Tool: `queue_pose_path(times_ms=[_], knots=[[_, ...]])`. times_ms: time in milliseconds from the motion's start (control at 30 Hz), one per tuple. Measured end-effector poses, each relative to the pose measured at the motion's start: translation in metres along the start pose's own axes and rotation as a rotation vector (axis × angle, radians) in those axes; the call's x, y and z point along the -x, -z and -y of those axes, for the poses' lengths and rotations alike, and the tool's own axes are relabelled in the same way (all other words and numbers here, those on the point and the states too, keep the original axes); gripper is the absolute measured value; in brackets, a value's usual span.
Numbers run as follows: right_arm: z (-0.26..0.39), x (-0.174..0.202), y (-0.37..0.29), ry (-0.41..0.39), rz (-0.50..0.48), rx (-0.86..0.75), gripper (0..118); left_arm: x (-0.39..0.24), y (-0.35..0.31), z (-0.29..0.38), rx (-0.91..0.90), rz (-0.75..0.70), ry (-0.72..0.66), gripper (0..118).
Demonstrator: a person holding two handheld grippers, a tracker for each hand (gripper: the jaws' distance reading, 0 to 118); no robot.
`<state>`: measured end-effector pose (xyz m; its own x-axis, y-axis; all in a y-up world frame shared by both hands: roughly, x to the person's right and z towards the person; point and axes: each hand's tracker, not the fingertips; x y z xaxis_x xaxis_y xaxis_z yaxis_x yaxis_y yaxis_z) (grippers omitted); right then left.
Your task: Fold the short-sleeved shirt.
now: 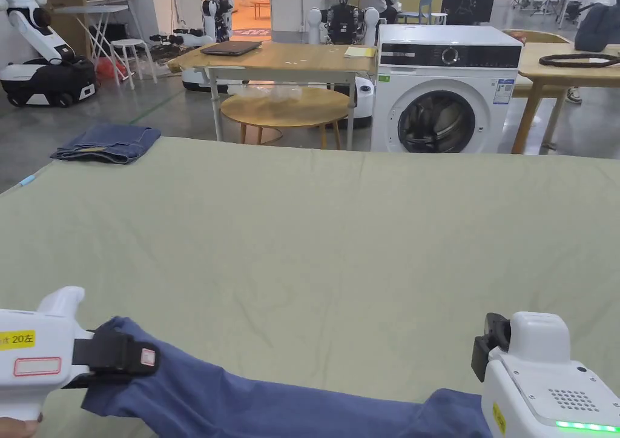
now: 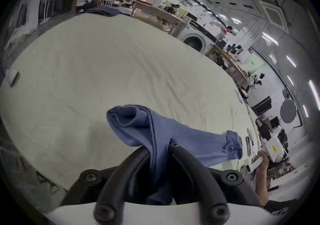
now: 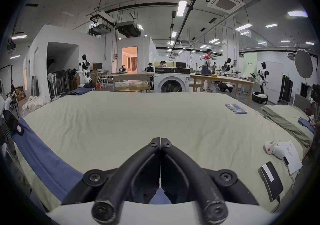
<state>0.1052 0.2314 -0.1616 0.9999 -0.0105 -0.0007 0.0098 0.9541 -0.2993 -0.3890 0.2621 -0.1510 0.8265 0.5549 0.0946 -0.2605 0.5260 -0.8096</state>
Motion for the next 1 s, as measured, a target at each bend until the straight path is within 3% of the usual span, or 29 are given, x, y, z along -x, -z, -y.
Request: queue_pose_path(times_ms=[200,433,633,833,933,967,1000], knots=[[0.001,-0.001,-0.002,0.000,-0.005,0.000,0,-0.050,0.055,0.003,0.094,0.116,0.073,4],[0.005,-0.010,-0.004,0.006,0.007,0.018,0,-0.092,0.154,0.029,0.298,0.075,0.109,4],[0.010,-0.019,-0.006,0.006,0.026,0.038,0,-0.102,0.211,0.056,0.399,-0.010,0.058,4],[0.012,-0.024,-0.007,0.006,0.039,0.049,0,-0.102,0.225,0.066,0.389,-0.055,0.048,4],[0.013,-0.025,-0.007,0.010,0.038,0.053,0,-0.103,0.217,0.063,0.378,0.022,0.003,4],[0.013,-0.026,-0.007,0.012,0.037,0.056,0,-0.106,0.211,0.062,0.372,0.015,0.012,8],[0.013,-0.026,-0.007,0.012,0.036,0.056,0,-0.112,0.203,0.060,0.361,0.019,0.024,19]])
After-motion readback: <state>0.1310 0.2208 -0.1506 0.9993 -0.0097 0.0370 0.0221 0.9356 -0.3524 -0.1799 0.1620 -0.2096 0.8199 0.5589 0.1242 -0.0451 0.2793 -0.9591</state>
